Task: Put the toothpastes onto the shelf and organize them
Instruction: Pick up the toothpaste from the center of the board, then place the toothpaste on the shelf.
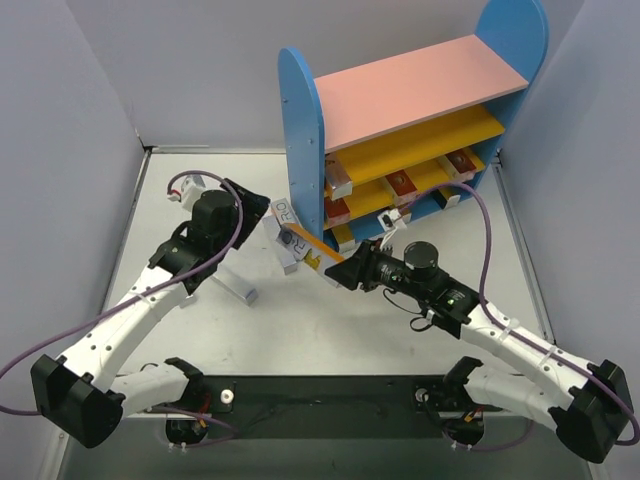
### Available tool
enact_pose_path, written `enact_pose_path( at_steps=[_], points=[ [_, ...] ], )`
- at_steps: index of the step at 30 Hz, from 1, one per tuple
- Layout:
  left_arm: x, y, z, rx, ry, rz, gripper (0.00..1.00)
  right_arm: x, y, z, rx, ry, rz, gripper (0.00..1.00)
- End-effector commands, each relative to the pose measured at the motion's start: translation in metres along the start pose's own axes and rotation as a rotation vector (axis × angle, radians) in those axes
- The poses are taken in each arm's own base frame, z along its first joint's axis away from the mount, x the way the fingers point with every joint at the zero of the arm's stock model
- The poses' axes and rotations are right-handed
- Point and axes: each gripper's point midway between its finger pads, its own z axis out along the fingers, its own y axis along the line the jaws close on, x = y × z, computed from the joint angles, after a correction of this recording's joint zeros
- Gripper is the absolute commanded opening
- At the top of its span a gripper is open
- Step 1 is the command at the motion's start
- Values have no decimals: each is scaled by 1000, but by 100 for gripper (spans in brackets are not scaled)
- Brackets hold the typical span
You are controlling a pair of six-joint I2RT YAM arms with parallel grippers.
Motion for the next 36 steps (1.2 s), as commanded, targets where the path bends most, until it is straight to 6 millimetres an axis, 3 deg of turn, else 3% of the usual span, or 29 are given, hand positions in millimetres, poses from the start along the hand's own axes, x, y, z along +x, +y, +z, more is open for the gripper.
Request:
enact_pose_path(
  at_steps=[1, 2, 3, 6, 11, 14, 19, 22, 27, 36],
  points=[
    [-48, -15, -14, 111, -232, 171, 89, -40, 10, -28, 2, -105, -31, 13],
    [-55, -20, -17, 143, -269, 183, 89, -48, 12, -39, 2, -131, -34, 13],
    [-56, -8, -14, 131, -291, 253, 89, -45, 4, -45, 36, -112, -19, 12],
    [-74, -19, -31, 232, -398, 311, 89, -52, -8, -70, 113, -124, 13, 12],
    [-78, -14, -47, 345, -491, 429, 89, -51, -25, -112, 275, -119, 26, 12],
    [-75, -7, -47, 346, -496, 484, 89, -64, -21, -130, 319, -145, 28, 12],
    [-61, 6, -40, 341, -456, 567, 90, -103, 0, -155, 341, -257, 19, 11],
    [-53, 20, -34, 325, -433, 604, 90, -125, 13, -164, 342, -325, 37, 11],
    [-37, 41, -27, 320, -387, 674, 90, -156, 23, -159, 346, -370, 68, 11],
    [-22, 61, -30, 363, -361, 760, 90, -214, 14, -138, 310, -506, 190, 9]
  ],
)
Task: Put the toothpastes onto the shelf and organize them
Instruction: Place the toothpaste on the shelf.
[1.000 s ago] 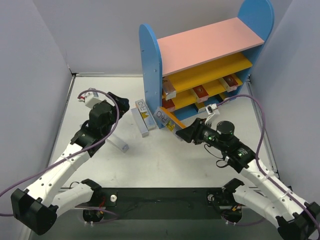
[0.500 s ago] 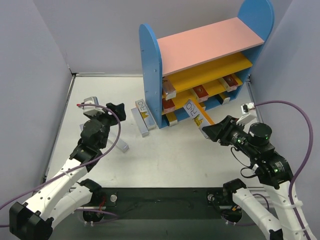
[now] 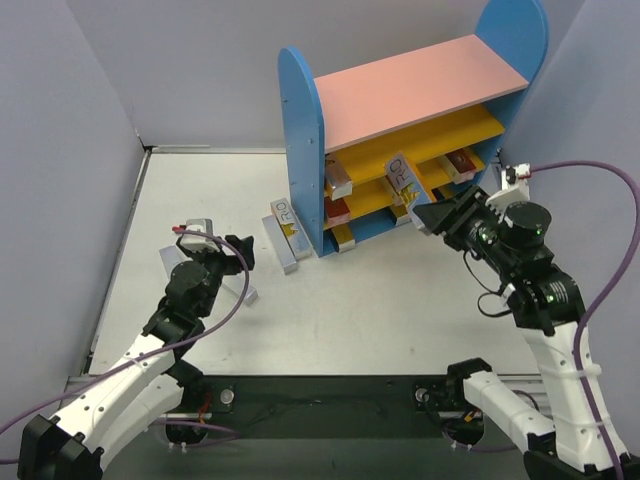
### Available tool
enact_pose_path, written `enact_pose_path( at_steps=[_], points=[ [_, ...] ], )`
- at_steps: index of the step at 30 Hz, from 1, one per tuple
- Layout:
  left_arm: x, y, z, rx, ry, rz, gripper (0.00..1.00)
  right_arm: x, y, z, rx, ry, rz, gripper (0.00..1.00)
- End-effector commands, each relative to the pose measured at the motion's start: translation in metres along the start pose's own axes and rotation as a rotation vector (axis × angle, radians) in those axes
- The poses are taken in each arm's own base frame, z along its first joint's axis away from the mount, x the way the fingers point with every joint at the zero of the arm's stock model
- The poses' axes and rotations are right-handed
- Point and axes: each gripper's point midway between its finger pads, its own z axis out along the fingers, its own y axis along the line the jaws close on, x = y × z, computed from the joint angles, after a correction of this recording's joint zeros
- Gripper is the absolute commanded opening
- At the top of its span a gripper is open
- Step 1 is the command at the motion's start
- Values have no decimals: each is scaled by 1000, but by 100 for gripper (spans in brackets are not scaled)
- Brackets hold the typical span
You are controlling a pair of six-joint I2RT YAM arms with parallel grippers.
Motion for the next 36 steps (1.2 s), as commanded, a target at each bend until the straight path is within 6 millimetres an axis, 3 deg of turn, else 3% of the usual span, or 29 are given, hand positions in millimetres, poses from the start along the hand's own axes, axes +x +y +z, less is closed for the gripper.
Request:
enact_pose_path(
  at_steps=[1, 5, 15, 27, 33, 36],
  points=[
    [-9, -7, -4, 64, -50, 35, 90, -46, 27, 19, -92, -119, 113, 9],
    [-3, -3, -8, 66, -48, 62, 90, -63, 41, 34, -195, -128, 190, 10],
    [15, 8, -11, 52, -29, 116, 90, -81, 28, 85, -236, -92, 335, 14],
    [15, 4, -4, 69, -39, 139, 90, -86, 13, 149, -251, -35, 443, 15],
    [17, 3, -2, 77, -32, 138, 90, -79, -5, 181, -211, 20, 482, 29],
    [18, 4, -1, 72, -29, 139, 90, -74, -12, 188, -196, 41, 499, 45]
  ],
)
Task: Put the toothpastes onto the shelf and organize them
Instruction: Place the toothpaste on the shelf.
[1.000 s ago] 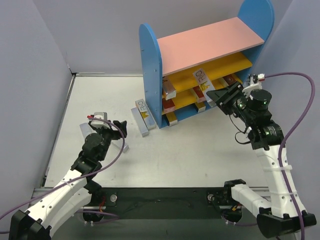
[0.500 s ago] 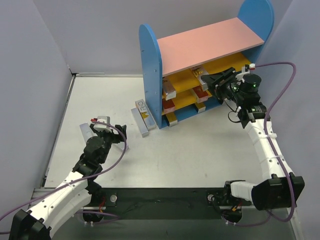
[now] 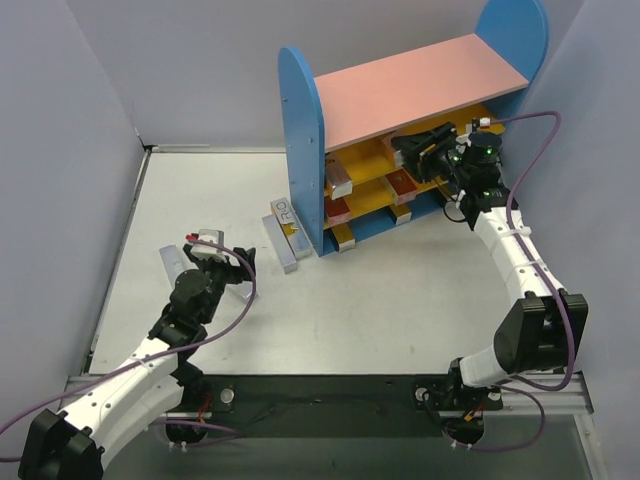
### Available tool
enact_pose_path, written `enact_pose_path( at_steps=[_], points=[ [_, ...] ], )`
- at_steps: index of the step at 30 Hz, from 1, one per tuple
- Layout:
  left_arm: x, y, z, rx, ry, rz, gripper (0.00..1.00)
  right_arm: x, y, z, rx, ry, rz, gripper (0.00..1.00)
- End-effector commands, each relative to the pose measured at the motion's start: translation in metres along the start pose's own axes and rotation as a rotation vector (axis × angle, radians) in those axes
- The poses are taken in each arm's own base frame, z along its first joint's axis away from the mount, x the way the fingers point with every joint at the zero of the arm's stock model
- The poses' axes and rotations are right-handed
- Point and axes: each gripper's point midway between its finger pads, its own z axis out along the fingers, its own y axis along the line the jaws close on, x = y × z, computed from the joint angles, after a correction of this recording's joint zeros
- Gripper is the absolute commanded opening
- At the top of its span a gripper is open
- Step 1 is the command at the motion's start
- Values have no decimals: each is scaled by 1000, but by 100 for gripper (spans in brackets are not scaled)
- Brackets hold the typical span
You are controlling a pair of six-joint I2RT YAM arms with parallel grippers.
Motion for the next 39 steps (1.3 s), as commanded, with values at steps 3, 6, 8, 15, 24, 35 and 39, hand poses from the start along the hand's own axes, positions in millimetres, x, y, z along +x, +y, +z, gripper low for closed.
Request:
enact_pose_path(
  at_steps=[3, 6, 8, 15, 24, 35, 39],
  points=[
    [-21, -3, 3, 15, -67, -12, 89, -5, 14, 5, -64, 36, -1, 60],
    [-20, -3, 3, 14, -65, -13, 89, -4, 6, 2, -32, 40, -11, 70],
    [-19, -2, 3, 12, -64, -12, 90, -5, 3, 0, -14, 35, -43, 74],
    [-17, -2, 5, 9, -54, -19, 90, -6, -15, -10, 85, 42, -112, 82],
    [-16, -1, 6, 2, -51, -28, 90, 0, -35, -22, 188, 79, -183, 84],
    [-14, -1, 6, 1, -47, -33, 89, -2, -24, -43, 160, 78, -411, 86],
    [-13, -2, 6, 9, -45, -35, 89, -4, -15, -51, 138, 78, -522, 87]
  ],
)
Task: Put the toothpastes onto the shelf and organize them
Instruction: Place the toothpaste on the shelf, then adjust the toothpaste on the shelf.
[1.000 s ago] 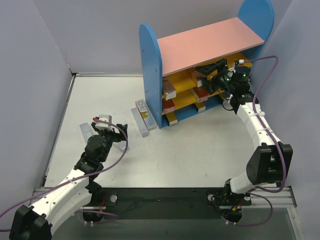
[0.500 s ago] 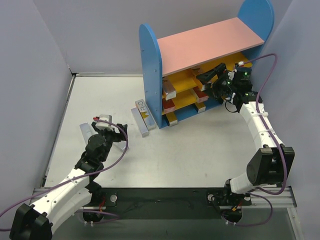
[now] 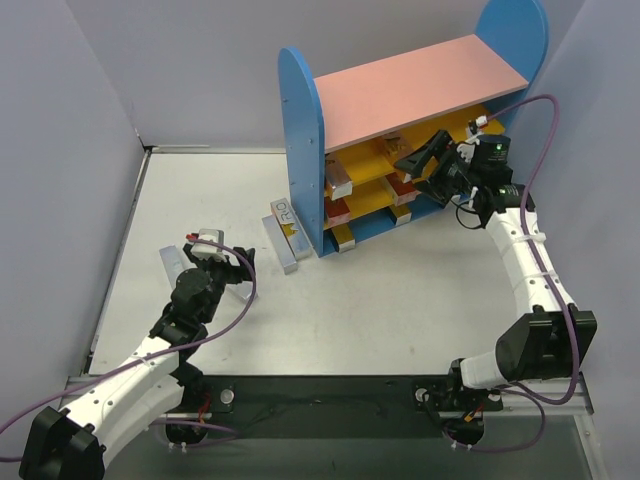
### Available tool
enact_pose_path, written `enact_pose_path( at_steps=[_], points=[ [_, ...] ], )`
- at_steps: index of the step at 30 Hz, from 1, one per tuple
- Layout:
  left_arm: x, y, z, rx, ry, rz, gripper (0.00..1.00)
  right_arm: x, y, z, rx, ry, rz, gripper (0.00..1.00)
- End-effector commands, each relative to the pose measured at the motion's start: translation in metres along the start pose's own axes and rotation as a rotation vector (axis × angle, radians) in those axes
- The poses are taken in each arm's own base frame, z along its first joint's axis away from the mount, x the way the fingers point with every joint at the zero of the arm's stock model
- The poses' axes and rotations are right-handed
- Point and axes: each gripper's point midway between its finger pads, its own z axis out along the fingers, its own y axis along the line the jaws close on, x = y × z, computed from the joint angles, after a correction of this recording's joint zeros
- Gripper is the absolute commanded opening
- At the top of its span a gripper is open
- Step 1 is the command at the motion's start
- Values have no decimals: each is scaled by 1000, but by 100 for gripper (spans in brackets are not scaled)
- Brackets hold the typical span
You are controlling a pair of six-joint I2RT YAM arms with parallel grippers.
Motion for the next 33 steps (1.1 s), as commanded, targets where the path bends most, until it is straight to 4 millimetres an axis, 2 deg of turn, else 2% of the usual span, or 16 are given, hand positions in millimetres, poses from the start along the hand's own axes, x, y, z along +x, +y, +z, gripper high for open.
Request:
enact_pose_path(
  at_steps=[1, 5, 10, 16, 23, 31, 33],
  points=[
    [-17, -6, 3, 24, -55, -32, 89, -20, 27, -29, -56, -75, -194, 87],
    [-18, -6, 3, 26, -58, -33, 89, -19, 29, -34, -57, -70, -271, 87],
    [-19, -5, 2, 16, -62, -32, 89, -25, 11, -41, 30, -122, -513, 87],
    [-18, -4, 1, 15, -59, -32, 89, -30, 7, -46, 74, -136, -767, 82],
    [-18, -4, 2, 17, -57, -33, 89, -19, 17, -30, 29, -86, -883, 80],
    [-19, -5, 1, 20, -61, -32, 89, -30, 16, -13, 80, -108, -947, 72],
    [-20, -4, 0, 14, -62, -32, 89, -32, 15, -10, 81, -110, -953, 67]
  ],
)
